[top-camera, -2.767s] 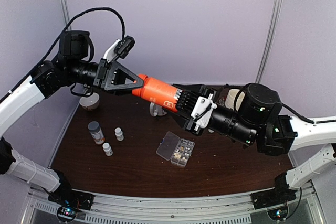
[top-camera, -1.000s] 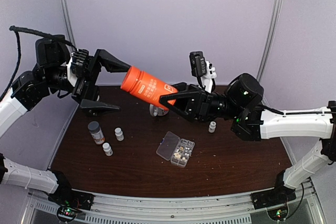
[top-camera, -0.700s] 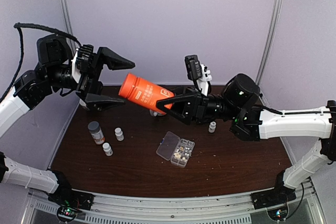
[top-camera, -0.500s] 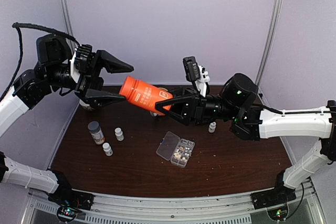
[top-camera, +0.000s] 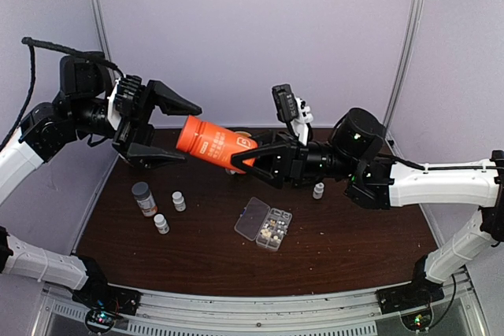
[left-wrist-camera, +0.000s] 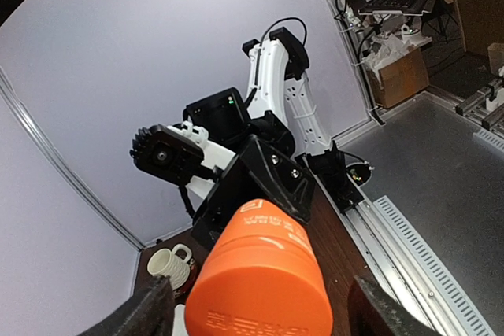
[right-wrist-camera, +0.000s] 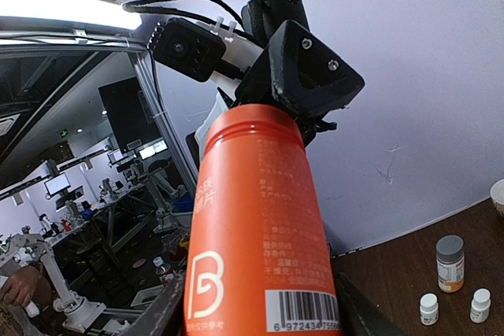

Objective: Sort the pills into containers
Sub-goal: Unscrew the lid of the pill bottle from the pill bottle.

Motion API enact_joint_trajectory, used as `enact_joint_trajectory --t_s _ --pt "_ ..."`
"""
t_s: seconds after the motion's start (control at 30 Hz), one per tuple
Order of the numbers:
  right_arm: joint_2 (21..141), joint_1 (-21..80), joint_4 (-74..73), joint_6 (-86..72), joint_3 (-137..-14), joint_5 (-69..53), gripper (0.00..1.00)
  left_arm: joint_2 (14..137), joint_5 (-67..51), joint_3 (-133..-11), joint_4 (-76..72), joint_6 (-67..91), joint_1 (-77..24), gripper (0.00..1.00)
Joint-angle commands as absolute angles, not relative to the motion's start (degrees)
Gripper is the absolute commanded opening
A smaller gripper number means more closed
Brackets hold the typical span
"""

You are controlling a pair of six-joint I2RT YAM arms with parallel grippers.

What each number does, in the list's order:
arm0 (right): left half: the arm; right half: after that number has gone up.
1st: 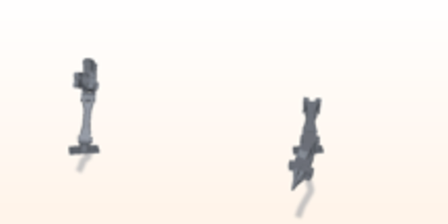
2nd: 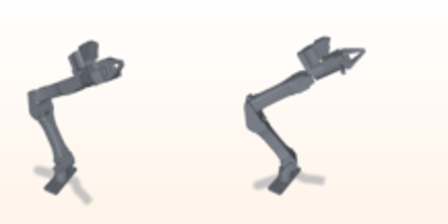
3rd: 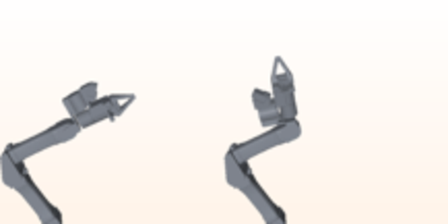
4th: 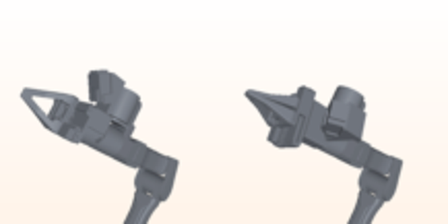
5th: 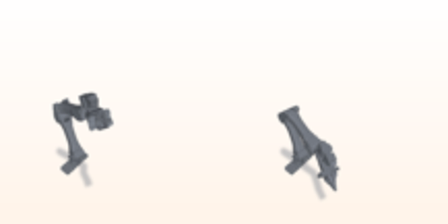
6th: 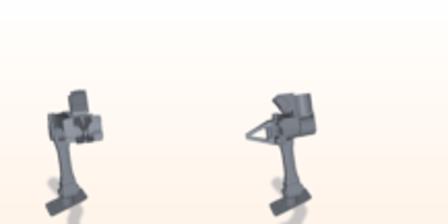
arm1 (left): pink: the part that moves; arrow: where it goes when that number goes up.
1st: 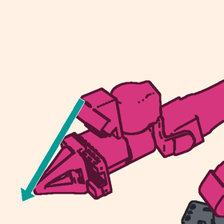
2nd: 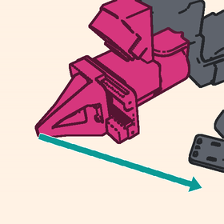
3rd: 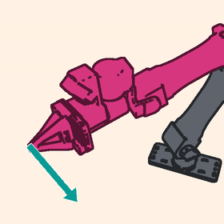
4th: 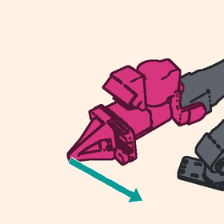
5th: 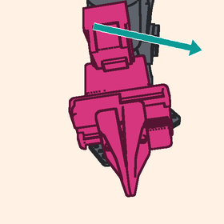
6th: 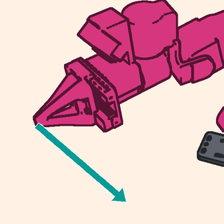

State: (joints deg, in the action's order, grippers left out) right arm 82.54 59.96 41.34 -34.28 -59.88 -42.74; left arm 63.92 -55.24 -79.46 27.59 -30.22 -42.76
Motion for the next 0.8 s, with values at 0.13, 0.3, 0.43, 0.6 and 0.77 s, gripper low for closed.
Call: enact_joint_trajectory --t_s 0.13,0.3,0.43,0.6,0.77 --pt "82.93 59.83 41.95 -33.56 -61.96 -43.95 0.0 63.89 -55.46 -80.95 28.61 -31.26 -42.96 0.46" --pt "80.99 59.85 31.35 -23.34 -63.93 -41.56 0.0 64.68 -55.31 -82.17 27.9 -25.88 -42.98 0.31" --pt "78.06 60.87 14.4 -6.65 -67.46 -33.24 0.0 65.1 -52.41 -82.63 23.39 -12.36 -43.19 0.22" --pt "74.58 65.12 11.27 12.23 -65.45 -13.64 0.0 66.41 -48.83 -86.86 23.99 4.17 -43.59 0.17" --pt "73.4 67.19 15.89 21.03 -62.03 -1.52 0.0 68.54 -44.7 -92.01 30.25 19.56 -43.58 0.11"
